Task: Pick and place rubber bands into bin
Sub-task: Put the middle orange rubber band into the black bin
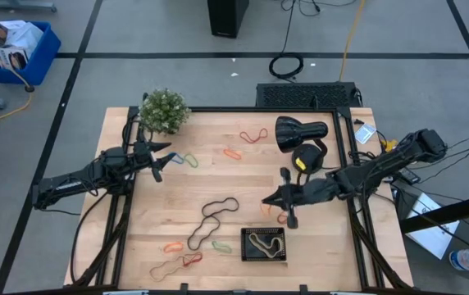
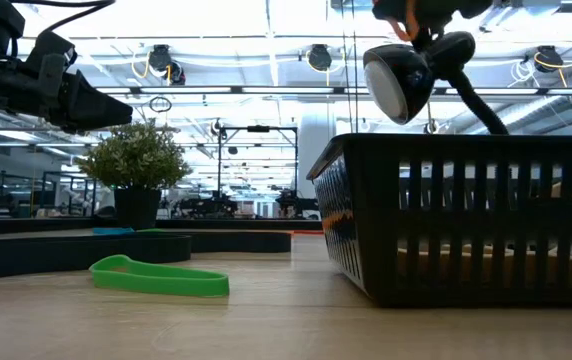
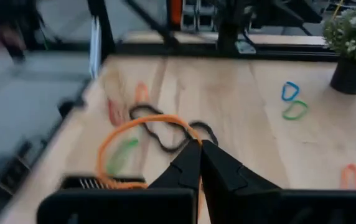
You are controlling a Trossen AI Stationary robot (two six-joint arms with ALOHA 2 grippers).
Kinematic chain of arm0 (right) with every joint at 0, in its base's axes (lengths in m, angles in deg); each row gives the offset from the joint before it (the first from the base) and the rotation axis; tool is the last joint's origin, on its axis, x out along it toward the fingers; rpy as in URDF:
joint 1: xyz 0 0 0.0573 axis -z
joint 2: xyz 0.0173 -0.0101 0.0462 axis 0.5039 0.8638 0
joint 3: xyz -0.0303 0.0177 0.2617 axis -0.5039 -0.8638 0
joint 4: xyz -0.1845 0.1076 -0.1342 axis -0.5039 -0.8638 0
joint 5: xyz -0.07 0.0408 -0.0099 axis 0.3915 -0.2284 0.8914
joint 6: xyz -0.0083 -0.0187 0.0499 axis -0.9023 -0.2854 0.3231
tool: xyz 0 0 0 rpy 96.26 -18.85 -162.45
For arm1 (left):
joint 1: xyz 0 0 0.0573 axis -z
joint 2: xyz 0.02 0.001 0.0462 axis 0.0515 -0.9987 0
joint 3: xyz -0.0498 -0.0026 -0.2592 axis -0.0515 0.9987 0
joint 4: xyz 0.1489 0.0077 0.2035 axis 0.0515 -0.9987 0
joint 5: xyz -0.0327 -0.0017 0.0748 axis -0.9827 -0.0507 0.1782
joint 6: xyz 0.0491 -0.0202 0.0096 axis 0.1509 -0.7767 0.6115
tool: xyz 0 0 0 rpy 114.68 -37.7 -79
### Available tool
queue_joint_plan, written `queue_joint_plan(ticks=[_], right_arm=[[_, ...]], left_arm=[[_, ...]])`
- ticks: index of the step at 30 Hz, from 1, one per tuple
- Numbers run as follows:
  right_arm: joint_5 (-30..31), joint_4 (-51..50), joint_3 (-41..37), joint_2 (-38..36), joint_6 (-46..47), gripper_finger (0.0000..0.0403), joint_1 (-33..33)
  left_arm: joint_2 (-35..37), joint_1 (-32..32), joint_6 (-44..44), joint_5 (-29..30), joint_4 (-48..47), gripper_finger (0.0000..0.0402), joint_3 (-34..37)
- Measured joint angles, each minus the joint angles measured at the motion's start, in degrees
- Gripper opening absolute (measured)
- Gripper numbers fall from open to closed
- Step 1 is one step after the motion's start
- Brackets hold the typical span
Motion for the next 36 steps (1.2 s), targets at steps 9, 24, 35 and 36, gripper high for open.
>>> queue_joint_plan(ticks=[9,24,35,36], right_arm=[[1.05,-14.73,12.12,9.53,-2.66,0.0,-4.57],[-2.25,-18.6,15.03,19.67,3.52,0.0,-9.5],[-5.16,-18.84,15.03,26.34,9.03,0.0,-10.91],[-5.2,-18.92,15.03,26.82,9.35,0.0,-10.91]], left_arm=[[0.0,-0.02,0.73,0.0,-0.02,0.0216,0.0],[0.0,-0.02,0.8,-0.02,-0.2,0.0216,0.0],[-0.01,0.0,0.75,-0.02,-0.24,0.0216,0.0],[0.01,-0.02,0.74,-0.02,-0.25,0.0216,0.0]])
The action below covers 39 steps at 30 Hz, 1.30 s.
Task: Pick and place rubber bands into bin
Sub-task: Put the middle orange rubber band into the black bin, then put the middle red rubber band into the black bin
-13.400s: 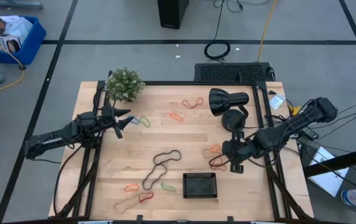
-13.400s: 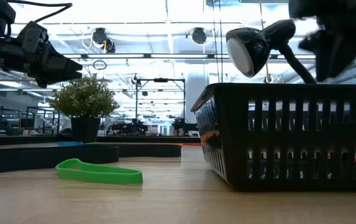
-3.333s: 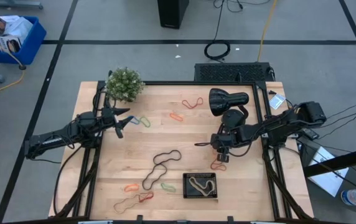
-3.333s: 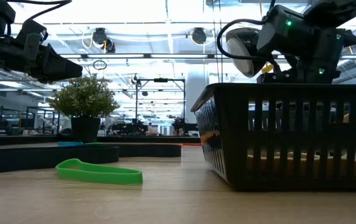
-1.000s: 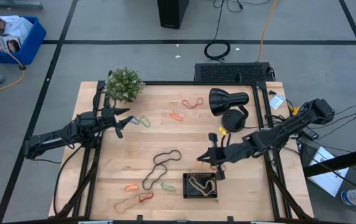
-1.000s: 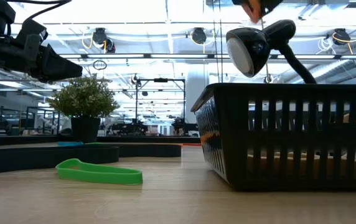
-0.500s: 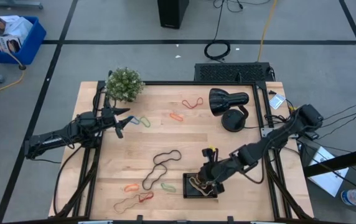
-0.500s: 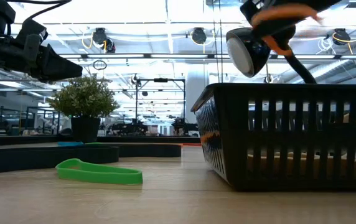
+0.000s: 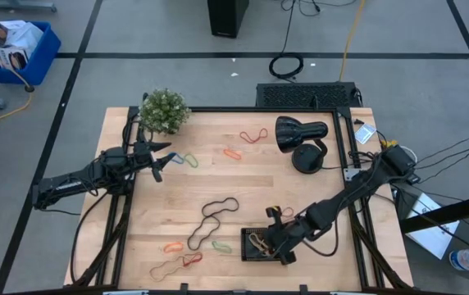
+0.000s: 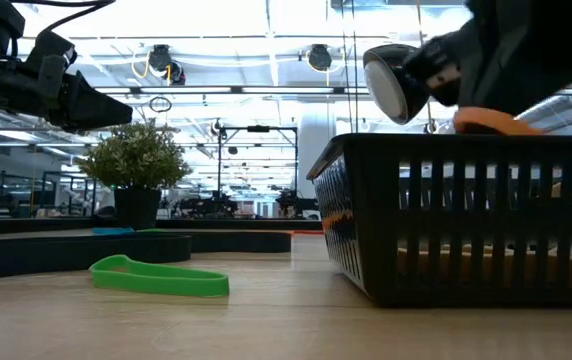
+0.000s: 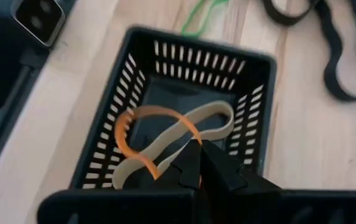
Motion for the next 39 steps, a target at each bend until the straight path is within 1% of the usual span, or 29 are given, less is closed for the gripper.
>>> queue_joint_plan(ticks=[10,14,17,22,29,33,39], right_arm=[[-0.11,-2.93,-0.02,3.06,3.49,0.0,0.0],[-1.69,-2.48,-0.02,2.95,4.34,0.0006,0.05],[-3.05,-2.24,-0.02,2.86,4.36,0.0018,0.05],[-2.96,-2.04,-0.02,2.86,4.54,0.0041,0.07],[-2.81,-2.03,-0.02,2.8,3.87,0.0091,0.07],[-3.06,-2.48,-0.04,-0.07,3.83,0.0113,0.07],[-2.71,-5.16,-0.04,-10.25,5.34,0.0128,0.07]], left_arm=[[0.01,0.02,-0.23,0.0,-0.06,0.0216,0.0],[0.01,0.01,-0.23,0.0,-0.06,0.0216,0.0],[0.01,0.01,-0.23,0.0,-0.06,0.0216,0.0],[0.0,0.0,-0.23,0.0,-0.06,0.0216,0.0],[0.01,0.0,-0.22,0.0,-0.06,0.0216,0.0],[-0.01,0.0,-0.21,-0.01,-0.08,0.0216,0.0],[0.01,0.01,-0.21,0.0,-0.1,0.0216,0.0]])
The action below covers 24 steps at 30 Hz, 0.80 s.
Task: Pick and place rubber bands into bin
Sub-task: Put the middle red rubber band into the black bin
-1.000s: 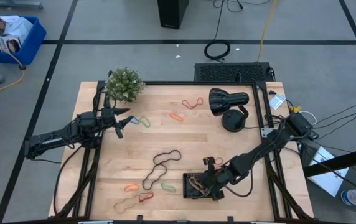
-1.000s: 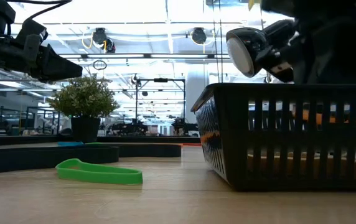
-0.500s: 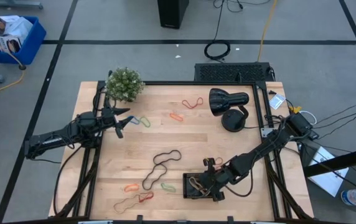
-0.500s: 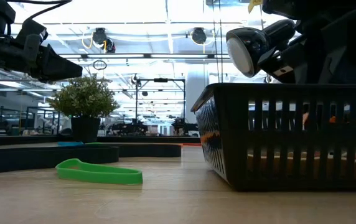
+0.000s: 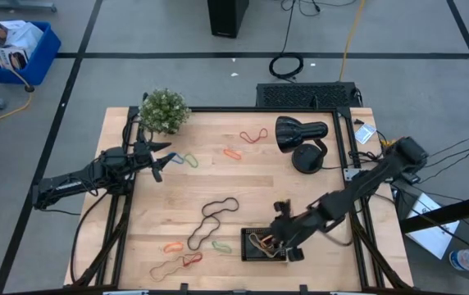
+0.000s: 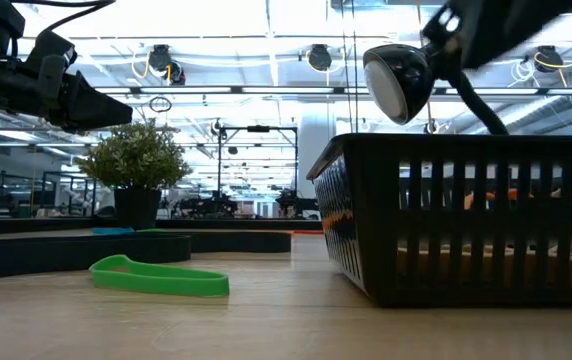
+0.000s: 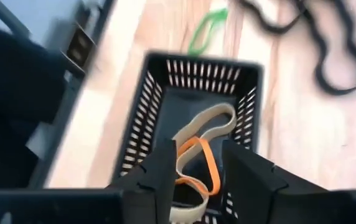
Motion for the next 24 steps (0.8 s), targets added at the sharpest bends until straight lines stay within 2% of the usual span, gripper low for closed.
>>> queue_joint_plan(ticks=[2,6,11,15,20,24], right_arm=[[0.5,-1.36,0.01,-3.56,0.71,0.0129,0.2],[6.27,-9.22,0.04,-8.55,1.04,0.0129,0.26],[11.83,-21.76,0.03,-10.14,9.08,0.013,0.45],[11.73,-25.05,0.02,-7.47,13.67,0.013,1.33],[11.24,-27.95,0.02,-2.55,15.08,0.013,3.48],[5.67,-28.16,-1.77,0.35,15.19,0.013,5.59]], left_arm=[[-0.01,0.0,0.0,-0.02,0.0,0.0216,0.0],[0.0,-0.01,0.0,-0.02,0.0,0.0216,0.0],[0.0,-0.01,0.0,-0.02,-0.02,0.0216,0.0],[-0.01,0.0,0.0,-0.01,0.0,0.0216,0.0],[-0.01,0.01,0.0,-0.01,0.0,0.0216,0.0],[-0.01,-0.01,0.0,-0.02,0.0,0.0216,0.0]])
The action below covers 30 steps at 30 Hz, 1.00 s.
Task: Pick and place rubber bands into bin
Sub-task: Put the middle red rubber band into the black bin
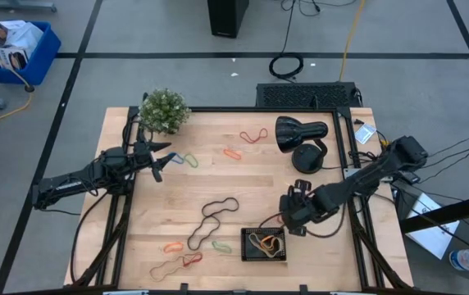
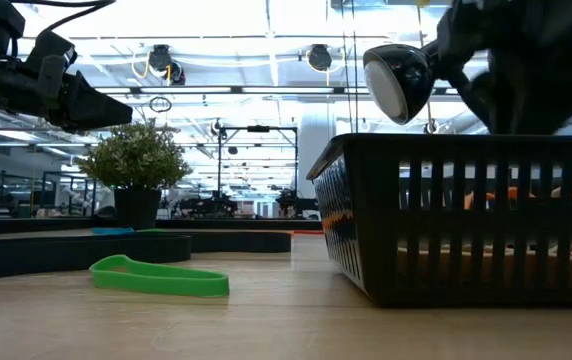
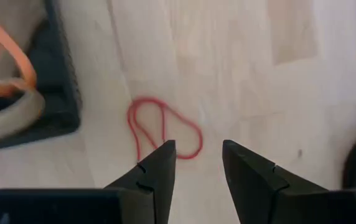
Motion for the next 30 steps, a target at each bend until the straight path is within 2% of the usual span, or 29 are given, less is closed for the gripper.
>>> queue_joint_plan(ticks=[5,10,18,30], right_arm=[[-3.05,8.03,-6.1,-0.36,-1.7,0.013,1.48],[-2.98,12.04,-10.7,-0.47,-1.96,0.013,2.31],[-4.56,19.93,-15.65,-0.5,-2.07,0.013,4.22],[-8.22,25.96,-20.94,-1.38,-2.94,0.013,6.12]], left_arm=[[0.01,0.02,0.0,0.02,0.0,0.0216,0.0],[0.0,0.01,0.0,0.0,0.0,0.0216,0.0],[-0.01,0.0,0.0,0.0,0.0,0.0216,0.0],[-0.01,0.0,0.0,0.0,0.0,0.0216,0.0]])
